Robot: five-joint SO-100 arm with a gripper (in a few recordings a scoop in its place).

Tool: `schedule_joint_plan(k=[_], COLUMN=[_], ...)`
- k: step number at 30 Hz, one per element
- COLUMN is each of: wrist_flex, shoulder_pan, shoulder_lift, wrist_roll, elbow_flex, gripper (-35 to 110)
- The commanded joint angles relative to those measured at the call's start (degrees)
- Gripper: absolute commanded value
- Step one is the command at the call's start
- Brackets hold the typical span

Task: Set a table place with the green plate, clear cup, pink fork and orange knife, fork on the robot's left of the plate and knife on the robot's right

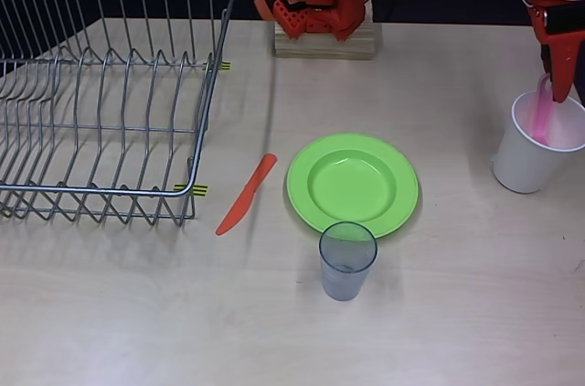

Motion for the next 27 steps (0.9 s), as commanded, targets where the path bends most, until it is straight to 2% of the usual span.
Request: schedule_joint_plan(k=[1,5,14,27], wrist_flex=[-0.7,-1.1,-2.5,-2.3], shoulder_pan=[0.3,1.0,1.9,2.6], shoulder_lift=[0.9,1.2,1.9,2.6], wrist_roll=[-1.4,-3.1,-4.9,-6.5], elbow_flex=[0.4,1.0,3.3,3.3], gripper=[14,10,14,4])
